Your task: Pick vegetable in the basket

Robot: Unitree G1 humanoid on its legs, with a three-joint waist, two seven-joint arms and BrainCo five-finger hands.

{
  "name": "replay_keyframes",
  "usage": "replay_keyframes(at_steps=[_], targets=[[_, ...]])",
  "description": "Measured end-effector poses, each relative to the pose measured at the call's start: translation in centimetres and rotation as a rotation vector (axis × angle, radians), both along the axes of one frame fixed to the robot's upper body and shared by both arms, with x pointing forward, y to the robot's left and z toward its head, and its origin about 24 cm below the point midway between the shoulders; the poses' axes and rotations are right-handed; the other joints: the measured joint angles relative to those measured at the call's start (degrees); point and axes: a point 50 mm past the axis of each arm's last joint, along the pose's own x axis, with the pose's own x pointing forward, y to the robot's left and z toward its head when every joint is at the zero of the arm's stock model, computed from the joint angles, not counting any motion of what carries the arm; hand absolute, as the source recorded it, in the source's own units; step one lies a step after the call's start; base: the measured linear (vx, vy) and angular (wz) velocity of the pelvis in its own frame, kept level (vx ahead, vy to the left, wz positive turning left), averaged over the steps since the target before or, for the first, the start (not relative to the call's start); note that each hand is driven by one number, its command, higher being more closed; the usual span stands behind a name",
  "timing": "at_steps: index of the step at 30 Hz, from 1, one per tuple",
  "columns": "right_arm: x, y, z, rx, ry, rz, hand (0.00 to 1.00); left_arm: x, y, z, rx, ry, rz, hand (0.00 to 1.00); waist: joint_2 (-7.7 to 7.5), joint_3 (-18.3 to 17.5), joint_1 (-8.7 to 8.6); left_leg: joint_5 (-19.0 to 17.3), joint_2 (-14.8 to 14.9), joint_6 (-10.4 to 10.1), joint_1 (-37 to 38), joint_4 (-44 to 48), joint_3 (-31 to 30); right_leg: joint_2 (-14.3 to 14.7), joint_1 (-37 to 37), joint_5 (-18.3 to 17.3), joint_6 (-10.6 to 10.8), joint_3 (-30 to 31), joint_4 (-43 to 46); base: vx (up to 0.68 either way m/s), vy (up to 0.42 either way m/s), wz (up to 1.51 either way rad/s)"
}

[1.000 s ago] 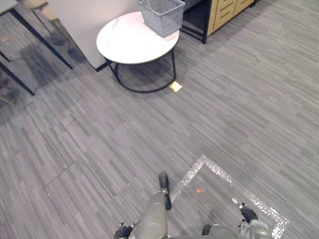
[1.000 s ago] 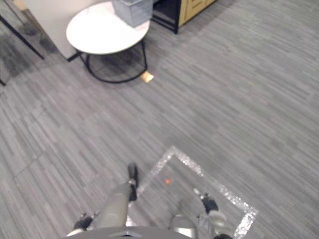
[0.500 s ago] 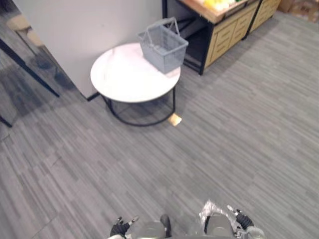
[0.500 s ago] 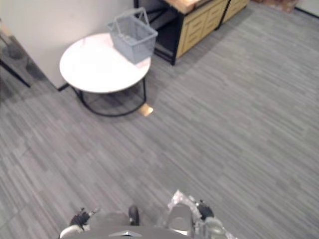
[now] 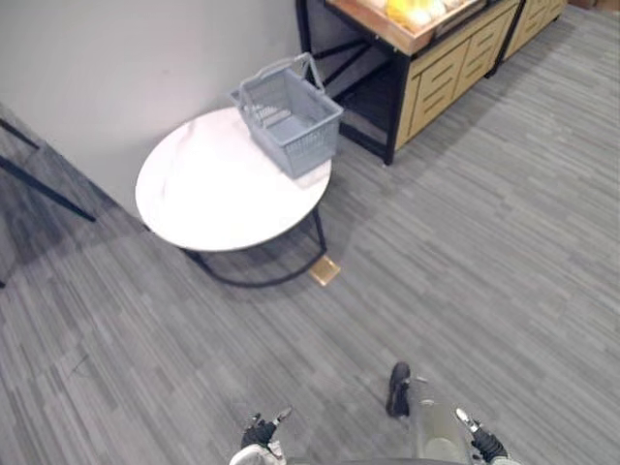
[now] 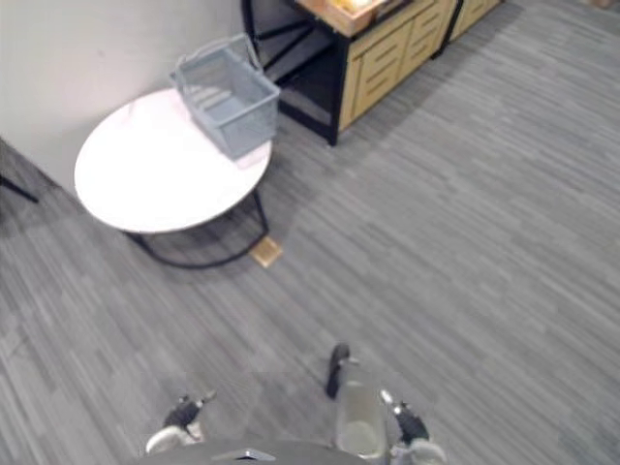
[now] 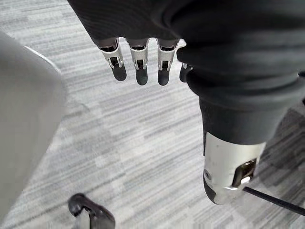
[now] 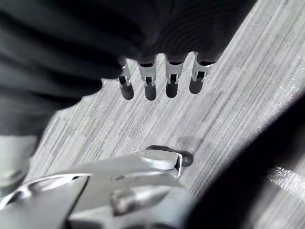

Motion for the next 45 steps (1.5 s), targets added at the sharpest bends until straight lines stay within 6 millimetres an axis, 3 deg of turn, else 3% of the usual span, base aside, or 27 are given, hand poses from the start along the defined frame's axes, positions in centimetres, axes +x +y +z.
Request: replay_keyframes(at_steps=[1, 2, 3, 6, 7, 9, 12, 14, 15, 16, 17, 20, 22, 23, 24, 26, 28, 29, 31, 34, 35, 37, 39, 40, 41, 42, 45], targets=[[0.0, 0.0, 0.0, -0.008, 0.014, 0.04, 0.0, 0.1, 0.1, 0.0, 0.002, -0.004, 0.001, 0.0, 0.18, 0.1, 0.05, 7.0, 0.7, -1.0, -3.0, 6.2, -1.7, 0.8, 2.6, -1.3, -0.3, -0.7, -0.8, 0.43, -0.205, 0.23], [0.2, 0.0, 0.0, -0.018, 0.019, 0.074, 0.0, 0.2, 0.2, 0.1, 0.004, -0.013, 0.002, 0.0, -0.35, 0.6, 0.27, 9.1, 2.0, -1.8, -7.4, 18.1, -1.7, 1.6, 6.5, -2.9, -0.9, -1.2, -2.1, 0.62, -0.292, 0.18], [0.7, -0.1, 0.1, -0.032, 0.01, 0.09, 0.0, 0.3, 0.7, 0.2, 0.009, -0.022, 0.023, 0.0, -0.32, 1.2, 0.63, 5.2, 2.9, -0.9, -11.6, 29.3, 1.8, 2.6, 12.5, -4.6, -2.5, -1.1, -4.0, 0.57, -0.244, 0.15], [1.7, -0.5, 0.4, -0.051, -0.007, 0.107, 0.0, 0.5, 1.1, 0.4, 0.014, -0.045, 0.047, 0.0, -0.14, 1.3, 1.36, -3.4, 0.4, 2.2, -19.0, 33.9, 8.2, 3.0, 22.1, -6.3, -1.0, -1.4, -9.5, 0.38, -0.145, 0.07], [1.8, -0.6, 0.5, -0.056, -0.008, 0.107, 0.0, 0.5, 1.1, 0.4, 0.016, -0.049, 0.047, 0.0, -0.1, 1.4, 1.58, -4.0, 0.0, 2.4, -19.9, 33.5, 8.7, 3.0, 22.8, -6.3, -0.9, -1.4, -10.0, 0.35, -0.091, -0.01], [2.1, -0.8, 0.6, -0.063, -0.018, 0.099, 0.0, 0.6, 1.4, 0.5, 0.029, -0.054, 0.052, 0.0, -0.1, 1.4, 2.77, -6.1, -2.7, 2.6, -24.4, 25.9, 11.5, 2.9, 25.8, -5.8, 0.4, -1.4, -13.2, 0.31, -0.028, -0.11], [2.8, -0.9, 0.8, -0.077, -0.042, 0.096, 0.0, -1.1, 1.7, 0.2, 0.037, -0.007, 0.065, 0.0, -0.36, 1.5, 3.39, -5.1, -7.8, 3.5, -25.0, 0.2, 17.3, 2.8, 30.4, -6.4, 2.0, -1.5, -17.3, 0.36, 0.051, -0.02], [3.3, -0.9, 1.1, -0.076, -0.076, 0.073, 0.0, -3.3, 1.4, -0.2, 0.043, 0.063, 0.057, 0.0, -0.08, 1.3, 3.41, 1.5, -10.9, 4.0, -22.6, -19.9, 22.8, 3.5, 34.4, -7.6, 3.8, -1.5, -20.0, 0.51, 0.158, -0.01], [3.4, -1.0, 1.1, -0.076, -0.086, 0.068, 0.0, -3.9, 1.4, -0.3, 0.046, 0.079, 0.05, 0.0, 0.17, 1.1, 3.49, 3.2, -10.8, 5.2, -22.7, -21.6, 23.4, 4.0, 35.1, -8.2, 4.4, -1.3, -20.4, 0.51, 0.178, -0.14], [3.6, -0.8, 1.1, -0.073, -0.093, 0.068, 0.0, -4.5, 1.5, -0.4, 0.045, 0.108, 0.048, 0.0, -0.24, 0.5, 4.05, 8.1, -11.3, 10.2, -22.9, -20.8, 23.4, 3.9, 35.9, -9.1, 5.4, 0.2, -20.6, 0.54, 0.155, -0.04], [3.6, -0.3, 1.0, -0.061, -0.095, 0.07, 0.0, -4.6, 2.1, -0.3, 0.063, 0.116, 0.035, 0.0, -2.53, -0.1, 4.17, 6.4, -13.6, 12.4, -22.9, -20.7, 23.6, 2.2, 36.0, -9.3, 5.7, 1.6, -20.6, 0.54, 0.141, 0.04], [3.7, 0.2, 0.9, -0.048, -0.099, 0.073, 0.0, -4.0, 3.0, -0.1, 0.095, 0.106, -0.001, 0.0, -4.9, -0.4, 4.52, 4.9, -16.6, 14.7, -21.8, -20.9, 24.3, -0.9, 34.3, -8.9, 6.4, 6.8, -15.7, 0.5, 0.17, 0.17], [3.1, 0.5, 0.7, -0.034, -0.081, 0.069, 0.0, -3.9, 3.1, -0.1, 0.107, 0.109, -0.026, 0.0, -5.06, -0.6, 4.81, 1.3, -17.6, 14.1, -17.8, -21.2, 24.1, -2.7, 29.9, -6.6, 9.4, 11.2, -0.9, 0.43, 0.139, 0.04], [2.7, 0.9, 0.4, -0.023, -0.062, 0.079, 0.0, -3.9, 3.3, 0.0, 0.11, 0.109, -0.033, 0.0, -4.98, -0.6, 4.65, -0.4, -17.6, 13.5, -15.2, -21.6, 23.1, -3.3, 25.6, -1.8, 14.4, 12.6, 11.1, 0.47, 0.133, 0.18], [2.1, 1.2, 0.2, -0.013, -0.046, 0.076, 0.0, -3.9, 3.4, 0.0, 0.115, 0.111, -0.048, 0.0, -5.08, -0.7, 4.16, -1.5, -17.6, 13.3, -13.4, -21.6, 22.2, -3.6, 22.3, 2.5, 16.8, 13.9, 19.4, 0.37, 0.087, 0.31], [1.1, 1.1, 0.0, -0.012, -0.025, 0.055, 0.0, -3.8, 3.7, 0.1, 0.125, 0.114, -0.088, 0.0, -5.29, -0.5, 2.8, -3.5, -18.4, 13.3, -8.9, -21.8, 18.5, -5.9, 16.5, 2.3, 16.3, 12.4, 34.0, 0.38, 0.032, 0.65], [0.1, 1.0, -0.2, -0.01, -0.001, 0.042, 0.0, -3.4, 3.6, 0.1, 0.128, 0.105, -0.102, 0.0, -5.54, -0.4, 2.49, -4.2, -18.7, 12.9, -5.1, -22.9, 16.6, -7.5, 13.8, 1.0, 14.1, 10.2, 37.2, 0.31, -0.034, 0.81], [-0.4, 1.0, -0.2, -0.008, 0.012, 0.023, 0.0, -3.1, 3.7, 0.2, 0.131, 0.094, -0.103, 0.0, -5.31, -0.5, 1.86, -4.4, -18.5, 12.6, -3.3, -23.9, 14.4, -8.5, 12.3, -1.1, 11.1, 7.9, 34.8, 0.22, -0.057, 0.87], [-0.8, 1.0, -0.3, -0.005, 0.021, 0.011, 0.0, -2.4, 3.6, 0.3, 0.131, 0.074, -0.092, 0.0, -5.09, -0.4, 1.55, -4.7, -18.1, 12.0, -2.0, -24.6, 10.8, -9.7, 10.7, -2.9, 9.0, 5.6, 24.4, 0.28, -0.153, 1.0], [-0.9, 1.3, -0.4, 0.009, 0.017, -0.028, 0.0, -2.1, 3.4, 0.3, 0.122, 0.062, -0.047, 0.0, -4.68, -0.5, 1.88, -6.5, -16.3, 9.9, -1.9, -24.5, 6.4, -8.6, 11.4, -1.7, 9.4, 7.4, -3.0, 0.27, -0.255, 0.74], [-0.9, 1.2, -0.4, 0.008, 0.018, -0.032, 0.0, -2.4, 3.3, 0.2, 0.116, 0.068, -0.027, 0.0, -4.75, -0.5, 1.95, -7.3, -15.5, 8.6, -2.0, -24.3, 4.6, -8.5, 11.5, 0.5, 8.9, 9.5, -11.4, 0.28, -0.339, 0.6], [-1.1, 1.3, -0.5, 0.011, 0.025, -0.032, 0.0, -2.8, 3.2, 0.1, 0.107, 0.072, 0.019, 0.0, -4.83, -0.6, 2.04, -9.0, -13.8, 5.9, -2.1, -23.5, 2.5, -8.1, 11.5, 3.3, 9.3, 13.1, -17.2, 0.3, -0.429, 0.6], [-2.1, 1.8, -0.7, 0.03, 0.049, -0.039, 0.0, -3.5, 4.1, 0.2, 0.121, 0.082, 0.058, 0.0, -6.95, -1.9, 2.02, -10.7, -12.5, 2.9, -1.8, -23.3, 0.7, -8.2, 11.7, 5.2, 10.6, 13.8, -18.4, 0.36, -0.563, 0.64], [-2.7, 1.9, -0.8, 0.036, 0.06, -0.059, 0.0, -4.1, 3.6, 0.0, 0.105, 0.096, 0.087, 0.0, -5.46, -2.4, 2.07, -10.8, -9.6, 1.6, -1.0, -23.9, 0.1, -6.3, 11.5, 8.6, 10.4, 11.8, -15.7, 0.37, -0.515, 0.47], [-2.8, 1.4, -0.7, 0.026, 0.064, -0.067, 0.0, -4.3, 3.1, -0.1, 0.09, 0.1, 0.088, 0.0, -4.71, -2.7, 2.08, -10.3, -7.9, 1.2, -0.9, -24.4, 0.1, -4.9, 11.4, 7.6, 9.2, 10.8, -14.9, 0.56, -0.634, 0.49], [-2.7, 0.3, -0.5, 0.001, 0.067, -0.064, 0.0, -4.6, 2.2, -0.3, 0.065, 0.109, 0.095, 0.0, -1.86, -4.1, 2.47, -6.5, -4.9, -0.4, -1.2, -23.8, 1.2, -2.1, 12.5, 5.7, 7.2, 8.6, -14.7, 0.4, -0.393, 0.31], [-2.7, -0.4, -0.4, -0.007, 0.073, -0.058, 0.0, -4.8, 2.1, -0.4, 0.054, 0.113, 0.119, 0.0, -2.18, -3.2, 2.26, -2.2, -3.7, -0.2, -4.5, -14.6, 0.8, -1.9, 18.5, 4.2, 4.9, 4.1, -15.5, 0.34, -0.349, 0.61]])
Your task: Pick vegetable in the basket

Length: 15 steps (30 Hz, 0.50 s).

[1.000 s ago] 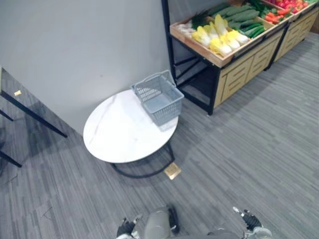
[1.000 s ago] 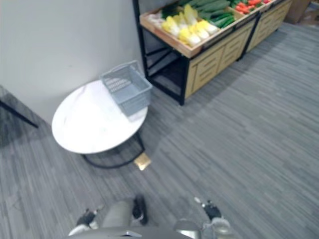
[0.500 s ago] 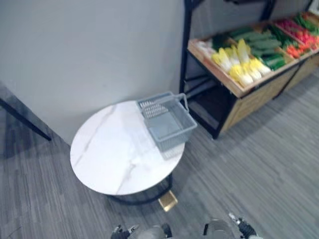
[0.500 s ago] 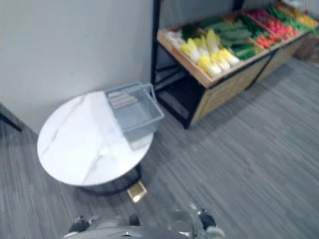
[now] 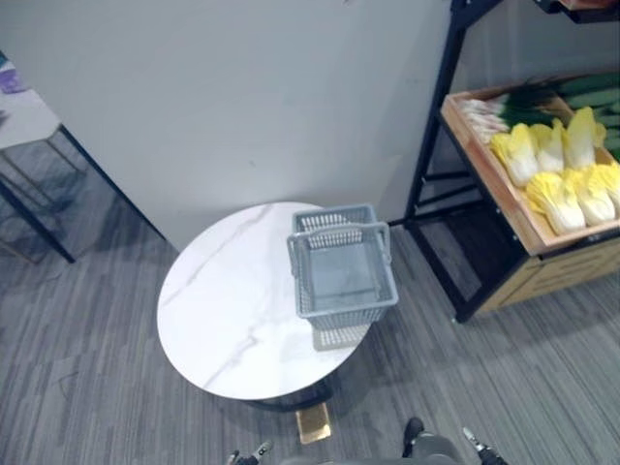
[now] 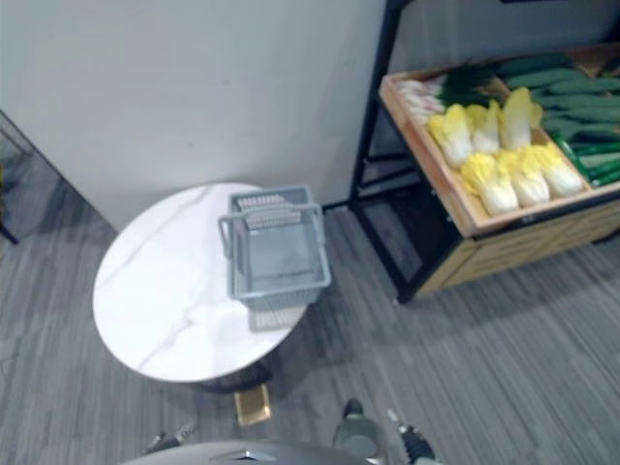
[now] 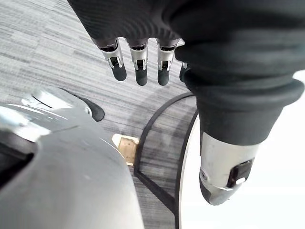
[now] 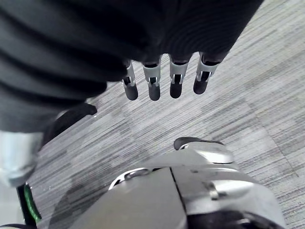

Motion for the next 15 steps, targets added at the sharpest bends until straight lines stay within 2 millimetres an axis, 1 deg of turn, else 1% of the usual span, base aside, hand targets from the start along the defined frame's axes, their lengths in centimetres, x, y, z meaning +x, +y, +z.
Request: replay_keyframes(at_steps=[1, 2, 4, 5, 7, 8, 9, 10, 12, 13, 14, 15], targets=[[-0.1, 0.0, 0.0, 0.001, 0.005, 0.0, 0.0, 0.0, 0.0, 0.0, -0.001, -0.001, 0.0, 0.0, -0.01, 0.0, -0.11, 0.9, 0.1, -0.3, -0.8, 1.9, 0.0, -0.1, 1.3, -0.1, -0.2, -0.8, -0.5, 0.21, -0.236, 0.79], [-0.1, -0.2, 0.0, -0.004, 0.004, 0.001, 0.0, 0.0, 0.0, 0.0, 0.0, -0.001, -0.001, 0.0, -0.02, 0.0, -0.23, 2.6, 0.2, -0.9, -1.7, 4.1, 0.0, -0.3, 3.1, -0.3, -0.4, -1.9, -1.2, 0.16, -0.155, 0.53], [0.3, -0.2, 0.1, -0.008, -0.007, 0.012, 0.0, 0.0, -0.1, 0.0, 0.001, -0.001, -0.009, 0.0, -0.14, 0.1, -0.14, 4.3, 0.1, -1.7, -2.7, 5.4, 1.3, -1.0, 5.2, -0.3, -0.5, -3.3, -2.4, 0.15, -0.115, 0.58], [1.0, -0.5, 0.2, -0.017, -0.022, 0.016, 0.0, 0.0, -0.1, 0.0, 0.001, 0.0, -0.014, 0.0, -0.14, 0.1, -0.1, 4.3, 0.2, -1.7, -2.9, 4.2, 3.7, -1.4, 5.5, -0.3, -0.5, -4.3, -3.0, 0.1, -0.058, 0.48], [1.8, -0.8, 0.4, -0.028, -0.045, 0.018, 0.0, 0.1, 0.1, 0.0, 0.007, 0.002, -0.024, 0.0, -0.27, 0.2, -0.43, 4.9, 0.4, -0.9, -2.5, 0.4, 6.9, -1.8, 5.6, -0.3, -0.4, -5.7, -3.8, 0.04, 0.013, 0.57], [2.0, -1.0, 0.5, -0.039, -0.049, 0.016, 0.0, 0.2, 0.3, 0.1, 0.015, -0.001, -0.024, 0.0, -0.49, 0.3, -0.78, 5.1, -0.3, -0.8, -2.4, -2.5, 7.6, -1.7, 5.6, -0.1, 0.1, -6.1, -4.8, 0.01, 0.067, 0.73], [2.1, -1.0, 0.5, -0.04, -0.049, 0.015, 0.0, 0.4, 0.4, 0.1, 0.018, -0.006, -0.026, 0.0, -0.62, 0.3, -0.76, 5.1, -0.5, -0.8, -2.5, -4.0, 8.1, -1.6, 5.4, 0.1, 0.4, -6.1, -5.3, -0.03, 0.1, 0.69], [2.3, -0.9, 0.5, -0.042, -0.053, 0.018, 0.0, 0.7, 0.4, 0.2, 0.025, -0.009, -0.033, 0.0, -0.32, 0.2, -0.58, 5.0, -0.7, -0.8, -2.5, -6.6, 8.1, -1.3, 4.9, 0.8, 1.3, -6.4, -6.7, -0.06, 0.088, 0.42], [3.4, -0.6, 0.7, -0.04, -0.074, 0.047, 0.0, 0.4, 0.7, 0.2, 0.038, 0.007, -0.041, 0.0, -0.64, 0.7, -0.41, 4.9, -0.8, -1.0, -2.6, -9.3, 8.2, -0.5, 4.1, 2.3, 1.8, -6.0, -8.6, -0.09, 0.064, 0.1], [4.0, -0.5, 0.8, -0.041, -0.087, 0.061, 0.0, 0.1, 0.7, 0.2, 0.04, 0.016, -0.047, 0.0, -0.78, 0.8, -0.47, 4.5, -0.8, -1.4, -2.5, -10.3, 8.8, -0.2, 3.8, 3.1, 1.9, -5.7, -9.4, -0.11, 0.058, -0.22], [4.7, -0.7, 1.0, -0.053, -0.102, 0.09, 0.0, -0.1, 0.7, 0.1, 0.041, 0.025, -0.066, 0.0, -0.61, 0.8, -0.5, 3.2, -0.6, -1.9, -2.5, -11.3, 10.3, 0.3, 3.0, 4.3, 2.2, -4.8, -10.5, -0.11, 0.075, -0.23], [5.1, -0.9, 1.2, -0.061, -0.114, 0.097, 0.0, 0.0, 0.6, 0.1, 0.04, 0.024, -0.077, 0.0, -0.37, 0.8, -0.5, 2.3, -0.5, -1.9, -2.5, -11.6, 10.7, 0.3, 2.8, 4.8, 2.4, -4.6, -10.8, -0.14, 0.116, -0.24]])
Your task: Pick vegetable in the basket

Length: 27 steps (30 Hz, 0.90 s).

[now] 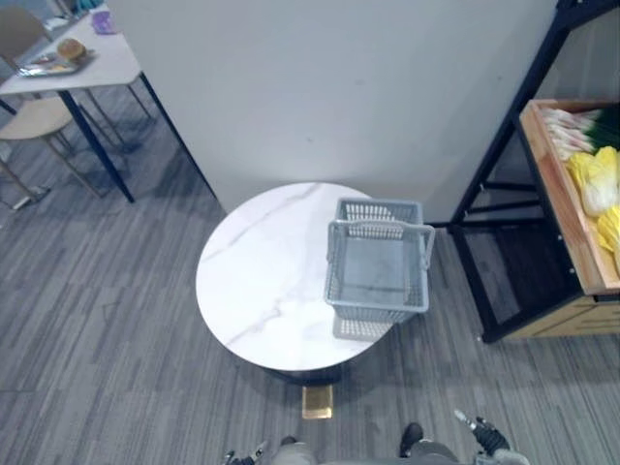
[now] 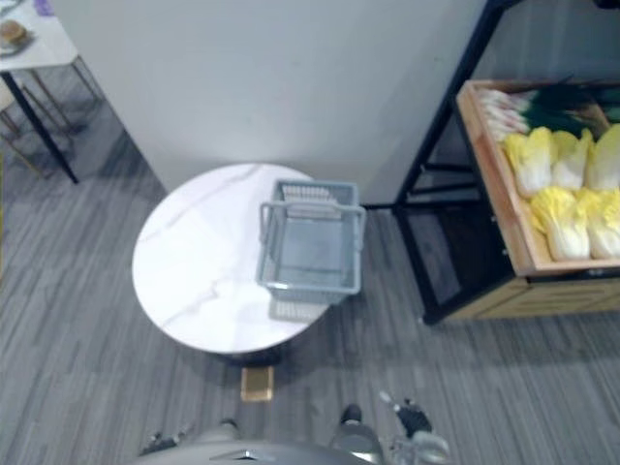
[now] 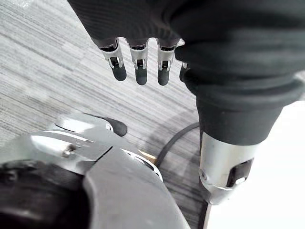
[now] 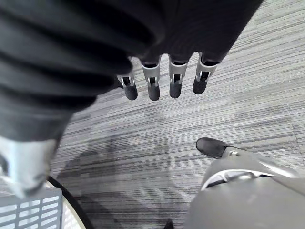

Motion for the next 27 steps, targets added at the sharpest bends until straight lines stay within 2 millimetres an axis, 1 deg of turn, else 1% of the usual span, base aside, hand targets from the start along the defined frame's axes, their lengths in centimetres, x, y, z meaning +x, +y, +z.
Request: replay_keyframes(at_steps=[1, 2, 3, 4, 5, 6, 7, 8, 9, 12, 14, 15, 17, 18, 20, 21, 23, 24, 25, 26, 27], targets=[[0.9, -0.5, 0.5, -0.024, -0.04, 0.018, 0.0, 0.3, -0.1, 0.0, -0.001, -0.005, -0.016, 0.0, 0.34, 0.1, -0.03, -2.1, 0.0, -0.1, -0.1, -0.4, 0.4, 0.0, -0.5, 0.9, 0.6, 0.6, -0.8, -0.12, 0.109, -0.28], [1.9, -0.6, 1.0, -0.043, -0.078, 0.051, 0.0, 0.6, 0.3, 0.1, 0.014, -0.009, -0.04, 0.0, -0.51, 0.4, 0.05, -2.3, -1.0, 0.1, -0.2, -0.1, 1.2, -0.4, -0.7, 1.7, 1.3, 2.5, -1.7, -0.14, 0.108, -0.28], [2.4, -0.7, 1.4, -0.055, -0.101, 0.072, 0.0, 0.7, 0.7, 0.2, 0.025, -0.006, -0.059, 0.0, -1.02, 0.5, 0.04, -2.5, -1.6, 0.3, -0.4, -0.2, 1.7, -0.8, -0.7, 2.2, 1.4, 3.7, -2.1, -0.14, 0.089, -0.33], [3.7, -1.1, 2.3, -0.084, -0.164, 0.109, 0.0, 0.7, 1.2, 0.3, 0.043, -0.002, -0.077, 0.0, -1.85, 0.6, -0.04, -3.0, -2.4, 0.5, -0.5, 0.0, 2.4, -1.5, -1.1, 2.7, 1.6, 4.9, -2.7, -0.14, 0.082, -0.22], [4.0, -1.2, 2.6, -0.094, -0.18, 0.12, 0.0, 0.7, 1.4, 0.4, 0.047, -0.001, -0.08, 0.0, -2.02, 0.5, -0.11, -3.1, -2.6, 0.7, -0.6, 0.0, 2.6, -1.7, -1.3, 2.8, 1.8, 5.2, -2.8, -0.11, 0.074, -0.36], [6.1, -2.2, 4.5, -0.154, -0.283, 0.163, 0.0, 1.0, 2.0, 0.6, 0.073, -0.003, -0.098, 0.0, -2.7, 0.3, -0.18, -3.2, -3.4, 0.9, -1.3, 0.0, 3.8, -2.5, -3.1, 3.0, 2.0, 6.9, -2.8, -0.08, 0.066, -0.33], [7.7, -3.0, 6.2, -0.22, -0.355, 0.206, 0.0, 1.3, 2.4, 0.7, 0.09, -0.009, -0.11, 0.0, -3.1, 0.3, -0.16, -3.2, -4.2, 1.0, -2.3, 0.0, 4.1, -3.1, -4.4, 3.2, 2.3, 7.8, -3.0, -0.06, 0.061, -0.34], [8.4, -3.5, 7.1, -0.255, -0.387, 0.228, 0.0, 1.4, 2.6, 0.8, 0.096, -0.011, -0.113, 0.0, -3.2, 0.3, -0.18, -3.2, -4.5, 1.0, -2.8, 0.0, 4.2, -3.3, -4.9, 3.2, 2.3, 8.3, -3.0, -0.02, 0.064, -0.21], [10.5, -4.6, 9.5, -0.356, -0.468, 0.286, 0.0, 1.7, 3.2, 1.0, 0.116, -0.015, -0.125, 0.0, -3.75, 0.5, -0.15, -3.0, -5.1, 1.2, -3.5, 0.0, 4.5, -3.9, -6.1, 3.6, 2.9, 8.7, -3.3, -0.01, 0.051, -0.11], [12.9, -5.0, 12.3, -0.428, -0.572, 0.336, 0.0, 1.8, 3.5, 1.1, 0.132, -0.012, -0.136, 0.0, -4.29, 0.7, 0.03, -2.9, -5.4, 1.4, -4.8, 0.6, 4.7, -4.1, -7.3, 5.2, 3.1, 9.3, -3.5, 0.01, 0.016, -0.03], [16.0, -4.4, 16.2, -0.513, -0.711, 0.436, 0.0, 2.1, 3.6, 1.2, 0.137, -0.021, -0.138, 0.0, -4.35, 1.2, 0.12, -2.6, -5.3, 2.1, -6.8, 1.4, 4.1, -4.0, -8.9, 6.4, 2.7, 9.2, -3.5, 0.06, 0.0, 0.07], [16.8, -4.2, 17.2, -0.542, -0.743, 0.472, 0.0, 2.3, 3.7, 1.2, 0.139, -0.029, -0.139, 0.0, -4.26, 1.6, 0.12, -2.5, -5.4, 2.2, -7.3, 1.8, 3.8, -3.9, -9.0, 6.8, 2.5, 9.0, -3.5, 0.06, 0.005, 0.15], [19.5, -2.9, 21.4, -0.625, -0.881, 0.578, 0.0, 3.1, 3.8, 1.5, 0.149, -0.062, -0.144, 0.0, -3.93, 3.7, 0.56, -2.5, -5.1, 2.2, -8.3, 2.4, 2.6, -3.6, -9.0, 6.9, 2.3, 8.0, -3.6, 0.04, 0.003, 0.17], [20.0, -2.5, 22.4, -0.652, -0.909, 0.607, 0.0, 3.3, 3.8, 1.6, 0.151, -0.071, -0.146, 0.0, -3.87, 4.3, 0.82, -2.5, -5.1, 2.2, -8.4, 2.5, 2.3, -3.5, -9.0, 7.0, 2.3, 7.9, -3.6, 0.02, -0.005, 0.12], [22.3, -0.7, 26.0, -0.72, -1.025, 0.696, 0.0, 3.5, 3.8, 1.7, 0.156, -0.086, -0.146, 0.0, -3.81, 5.8, 1.9, -2.5, -5.0, 2.2, -9.6, 2.7, 1.7, -3.4, -9.9, 7.0, 2.3, 7.7, -3.5, 0.0, 0.004, 0.07], [22.8, -0.2, 26.9, -0.74, -1.05, 0.717, 0.0, 3.5, 3.8, 1.7, 0.156, -0.086, -0.146, 0.0, -3.8, 6.2, 2.0, -2.5, -5.0, 2.2, -10.0, 2.9, 1.5, -3.4, -10.1, 7.0, 2.2, 7.6, -3.5, -0.01, 0.012, 0.11], [24.9, 2.0, 30.8, -0.816, -1.155, 0.805, 0.0, 3.5, 3.9, 1.7, 0.157, -0.088, -0.14, 0.0, -3.83, 8.2, 2.49, -2.3, -5.1, 2.5, -11.2, 3.0, 0.6, -3.5, -10.8, 7.1, 2.2, 7.0, -3.4, -0.03, 0.014, 0.16], [25.3, 2.4, 31.8, -0.833, -1.18, 0.819, 0.0, 3.6, 3.9, 1.7, 0.158, -0.091, -0.136, 0.0, -3.79, 8.8, 2.68, -2.3, -5.1, 2.5, -11.4, 3.0, 0.4, -3.5, -10.8, 7.1, 2.1, 6.8, -3.4, -0.03, 0.017, 0.17], [26.2, 3.0, 33.7, -0.863, -1.216, 0.831, 0.0, 3.6, 3.9, 1.7, 0.159, -0.092, -0.135, 0.0, -3.78, 9.7, 3.38, -2.2, -5.0, 2.6, -11.8, 3.2, 0.1, -3.5, -10.9, 7.1, 2.1, 6.6, -3.4, -0.01, 0.012, 0.12], [26.6, 3.2, 34.6, -0.88, -1.232, 0.834, 0.0, 3.6, 3.9, 1.7, 0.159, -0.094, -0.135, 0.0, -3.73, 10.1, 3.75, -2.2, -5.0, 2.6, -12.1, 3.4, -0.1, -3.5, -11.0, 7.1, 2.1, 6.5, -3.4, -0.02, 0.019, 0.11], [27.4, 3.8, 36.4, -0.906, -1.263, 0.835, 0.0, 3.7, 3.9, 1.7, 0.159, -0.097, -0.134, 0.0, -3.62, 10.9, 4.45, -2.2, -5.0, 2.6, -12.6, 3.7, -0.4, -3.5, -11.3, 7.4, 1.9, 6.5, -3.4, -0.01, 0.019, 0.11]])
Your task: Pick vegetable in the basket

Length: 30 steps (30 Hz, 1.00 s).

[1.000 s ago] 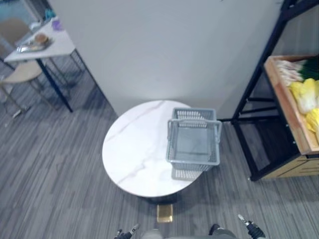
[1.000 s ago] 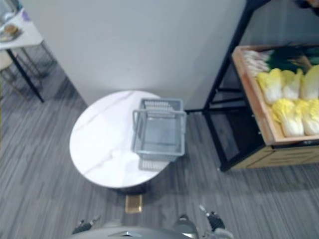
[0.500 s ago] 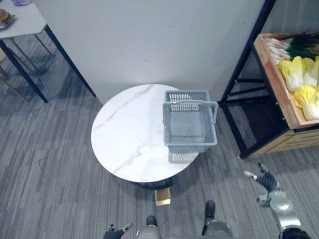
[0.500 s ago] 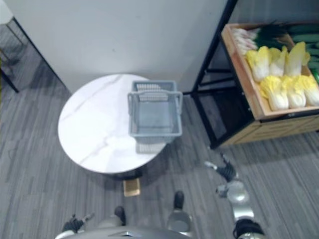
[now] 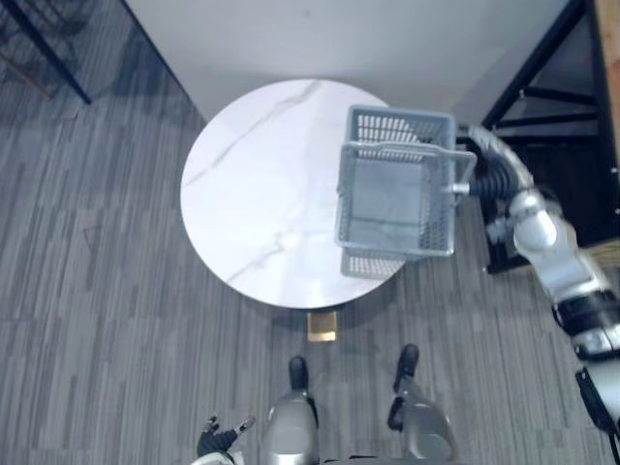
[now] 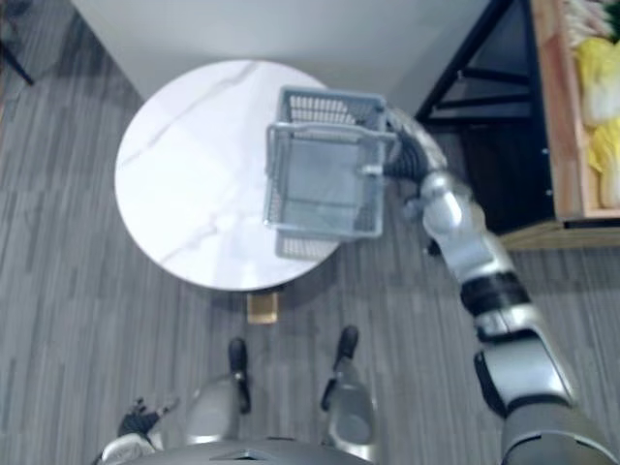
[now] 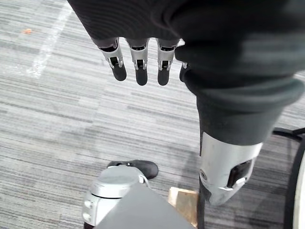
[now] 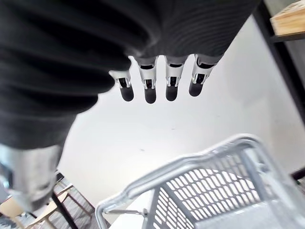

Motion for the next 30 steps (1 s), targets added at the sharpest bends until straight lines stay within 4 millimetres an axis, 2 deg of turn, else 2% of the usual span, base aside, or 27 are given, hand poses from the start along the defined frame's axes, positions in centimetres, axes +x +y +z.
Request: replay_keyframes(at_steps=[3, 6, 13, 19, 30], targets=[[1.2, 1.1, 4.2, -0.053, -0.093, -0.008, 0.0, 0.8, 0.3, 0.3, 0.009, -0.035, 0.014, 0.0, -0.13, 1.7, 1.35, 0.1, 0.0, 0.1, -2.5, 1.1, -1.0, -0.1, -1.5, 0.7, -0.3, -0.1, 0.0, -0.01, 0.025, 0.13], [1.6, 1.5, 5.1, -0.071, -0.103, -0.012, 0.0, 1.2, 0.5, 0.5, 0.018, -0.049, 0.039, 0.0, -0.07, 2.4, 2.39, 0.1, -0.1, 0.1, -2.8, 1.1, -1.4, -0.1, -1.5, 0.7, -0.3, -0.4, 0.0, 0.0, 0.03, 0.11], [2.5, 0.9, 7.6, -0.1, -0.133, -0.087, 0.0, 2.5, 0.6, 0.9, 0.02, -0.101, 0.065, 0.0, -0.14, 4.9, 2.18, 0.4, -0.3, 0.5, -4.6, 1.2, -2.3, -0.3, -2.7, 1.7, -0.7, -1.2, 0.0, 0.0, 0.022, 0.06], [3.1, -0.6, 6.9, -0.088, -0.073, -0.166, 0.0, 3.3, 0.4, 1.0, 0.002, -0.127, 0.079, 0.0, 0.13, 5.8, 2.33, 0.4, -0.3, 0.5, -4.7, 1.2, -2.4, -0.2, -2.7, 1.7, -0.7, -1.2, -0.1, 0.0, 0.005, 0.0], [3.4, -1.0, 6.7, -0.154, -0.059, -0.203, 0.0, 4.4, 0.1, 1.3, -0.007, -0.173, 0.07, 0.0, 1.0, 7.7, 2.23, 0.5, -0.2, 0.6, -5.5, 1.5, -2.3, -0.2, -3.4, 1.7, -0.7, -1.0, -0.1, 0.0, 0.0, 0.0]])
